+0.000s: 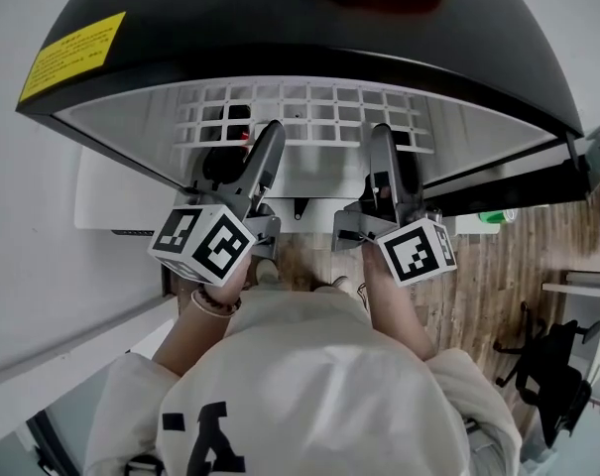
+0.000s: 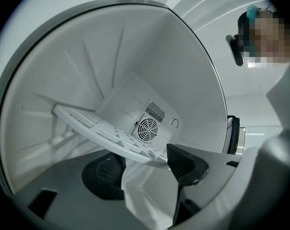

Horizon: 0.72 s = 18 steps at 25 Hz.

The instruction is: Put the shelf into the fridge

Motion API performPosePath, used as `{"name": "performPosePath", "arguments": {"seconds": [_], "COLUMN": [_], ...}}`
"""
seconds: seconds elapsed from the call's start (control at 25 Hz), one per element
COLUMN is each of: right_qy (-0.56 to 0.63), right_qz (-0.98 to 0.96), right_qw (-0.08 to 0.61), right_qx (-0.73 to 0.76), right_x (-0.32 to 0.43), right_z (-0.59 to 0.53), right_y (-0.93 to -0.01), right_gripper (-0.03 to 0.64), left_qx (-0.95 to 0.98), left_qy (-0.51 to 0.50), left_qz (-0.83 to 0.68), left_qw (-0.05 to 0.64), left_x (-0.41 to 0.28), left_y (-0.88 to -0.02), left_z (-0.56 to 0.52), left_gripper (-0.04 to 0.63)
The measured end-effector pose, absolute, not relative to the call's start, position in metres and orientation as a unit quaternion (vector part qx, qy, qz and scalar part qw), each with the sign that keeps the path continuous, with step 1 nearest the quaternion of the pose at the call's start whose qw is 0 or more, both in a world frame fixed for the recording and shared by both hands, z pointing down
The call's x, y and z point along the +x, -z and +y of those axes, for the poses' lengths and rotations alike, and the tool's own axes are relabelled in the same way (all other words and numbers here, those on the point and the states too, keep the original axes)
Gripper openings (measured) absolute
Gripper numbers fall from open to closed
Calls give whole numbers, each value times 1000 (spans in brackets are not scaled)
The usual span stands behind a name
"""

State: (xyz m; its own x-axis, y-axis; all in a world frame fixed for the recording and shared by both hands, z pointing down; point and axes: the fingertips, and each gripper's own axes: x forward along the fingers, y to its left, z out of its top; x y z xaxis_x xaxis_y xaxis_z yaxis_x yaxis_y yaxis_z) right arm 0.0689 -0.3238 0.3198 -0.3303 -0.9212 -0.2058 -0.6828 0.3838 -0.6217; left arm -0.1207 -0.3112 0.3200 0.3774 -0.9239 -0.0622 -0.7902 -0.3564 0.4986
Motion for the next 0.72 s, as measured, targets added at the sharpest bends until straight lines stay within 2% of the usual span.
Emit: {"name": "performPosePath", "arguments": {"seconds": [0.32,0.72], "right_qy": [202,152], "right_qz": [798,842], "right_qw": [253,206], "right_qx": [-508,-476], "right_x": [64,36], "right_z": [-307,-280], "right_y": [-322,-326], "right_gripper": [253,247], "left_qx": [817,833], "left_qy": [128,97], "left_qz": [-542,-526], "left_qw": [151,141], "left_x": [-117,-102], "left_y": [-327,-337], "left_z": [-292,-278], "left_gripper": [258,255]}}
